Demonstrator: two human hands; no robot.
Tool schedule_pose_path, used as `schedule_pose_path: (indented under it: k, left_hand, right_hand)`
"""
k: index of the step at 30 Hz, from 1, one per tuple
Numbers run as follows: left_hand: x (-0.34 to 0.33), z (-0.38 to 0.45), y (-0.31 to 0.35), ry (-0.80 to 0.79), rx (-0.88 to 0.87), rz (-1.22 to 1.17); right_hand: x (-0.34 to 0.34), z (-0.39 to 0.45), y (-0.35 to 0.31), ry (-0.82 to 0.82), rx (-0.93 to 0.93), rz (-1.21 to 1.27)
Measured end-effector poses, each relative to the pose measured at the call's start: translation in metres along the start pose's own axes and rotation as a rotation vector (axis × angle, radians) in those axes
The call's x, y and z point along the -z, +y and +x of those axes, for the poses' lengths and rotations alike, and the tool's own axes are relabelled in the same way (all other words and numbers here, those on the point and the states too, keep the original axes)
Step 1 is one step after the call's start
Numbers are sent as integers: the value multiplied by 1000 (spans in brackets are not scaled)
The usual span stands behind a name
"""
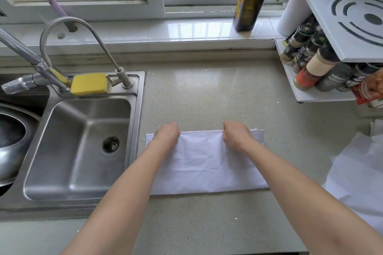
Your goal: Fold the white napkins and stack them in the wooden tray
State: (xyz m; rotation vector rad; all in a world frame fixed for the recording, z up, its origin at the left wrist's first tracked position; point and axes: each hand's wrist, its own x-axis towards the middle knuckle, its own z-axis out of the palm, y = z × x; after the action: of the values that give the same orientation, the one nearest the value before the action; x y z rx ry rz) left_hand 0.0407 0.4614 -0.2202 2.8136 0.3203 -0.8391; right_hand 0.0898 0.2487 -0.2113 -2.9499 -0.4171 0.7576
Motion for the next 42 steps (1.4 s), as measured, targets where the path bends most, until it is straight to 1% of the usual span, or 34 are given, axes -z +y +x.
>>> schedule_pose_path:
  k: [3, 5, 6, 8, 9, 10, 11, 12, 13, 15, 16, 17, 18, 19, 20, 21, 22, 23, 25, 26, 29, 31, 34, 36, 39, 40, 41, 42]
  left_hand:
    - [1, 0, -1, 4, -2, -16]
    - [2, 0, 0, 5, 1, -32]
    - [2, 1, 0, 7, 3, -41]
    - [2, 0, 1, 16, 4, -59]
    - [3, -1, 1, 25, 7, -64]
    - [2, -1, 1, 30, 10, -71]
    - [2, 0, 1, 31, 13, -78]
    - [2, 0, 1, 27, 15, -81]
    - [2, -1, 0, 17, 15, -90]
    - [3, -4, 0, 10, 29, -101]
    - [5, -9, 3, 34, 43, -76]
    - [7, -17, 7, 97, 51, -20]
    - [6, -26, 14, 202, 37, 57]
    - [2, -38, 21, 313, -20, 132]
    - [-9, -49, 28, 410, -113, 164]
    - [-23, -59, 34, 468, -203, 136]
    - [-39, -68, 37, 490, -257, 82]
    - [-55, -75, 36, 471, -275, 30]
    - [-81, -85, 29, 337, -244, 22]
    - [-92, -89, 25, 326, -234, 40]
    - [-98, -88, 27, 365, -185, 67]
    - [-97, -85, 30, 359, -161, 82]
    - [-99, -85, 30, 335, -161, 101]
    - [-100, -88, 29, 329, -161, 101]
    - [-99, -89, 31, 329, -155, 119]
    - [-98, -87, 33, 329, -154, 115]
    - [-97, -85, 35, 329, -151, 106]
    - [-95, -83, 37, 334, -149, 94]
  right_hand:
    - [2, -2, -2, -19, -24, 15]
    - [6, -6, -8, 6, -73, 17]
    - [7, -10, -11, 58, -88, -5]
    - [1, -22, -19, 253, -53, -68]
    - [-8, -28, -24, 359, 8, -57]
    - [-18, -37, -29, 423, 75, -23]
    - [-30, -45, -32, 444, 138, 21]
    - [-42, -52, -35, 425, 192, 42]
    - [-52, -58, -36, 344, 223, 42]
    - [-67, -63, -31, 204, 243, 41]
    - [-71, -61, -27, 184, 245, 40]
    - [-72, -59, -25, 184, 250, 26]
    - [-73, -56, -24, 184, 256, 10]
    - [-72, -53, -24, 172, 267, -8]
    - [-72, -51, -23, 160, 280, -30]
    - [-72, -50, -22, 151, 288, -43]
    - [-71, -49, -22, 150, 295, -46]
    - [-70, -49, -21, 153, 297, -42]
    - [-71, -51, -23, 205, 290, -12]
    - [-73, -55, -27, 238, 288, 10]
    - [-88, -72, -35, 320, 263, 77]
    - [-97, -81, -30, 309, 284, 59]
    - [-96, -81, -2, 269, 331, -19]
    - [-92, -79, 26, 275, 230, -15]
    - [-84, -82, 56, 297, -55, 19]
    - [-81, -83, 54, 298, -109, 32]
    - [-79, -84, 45, 324, -99, 49]
    - [-78, -86, 31, 354, -34, 72]
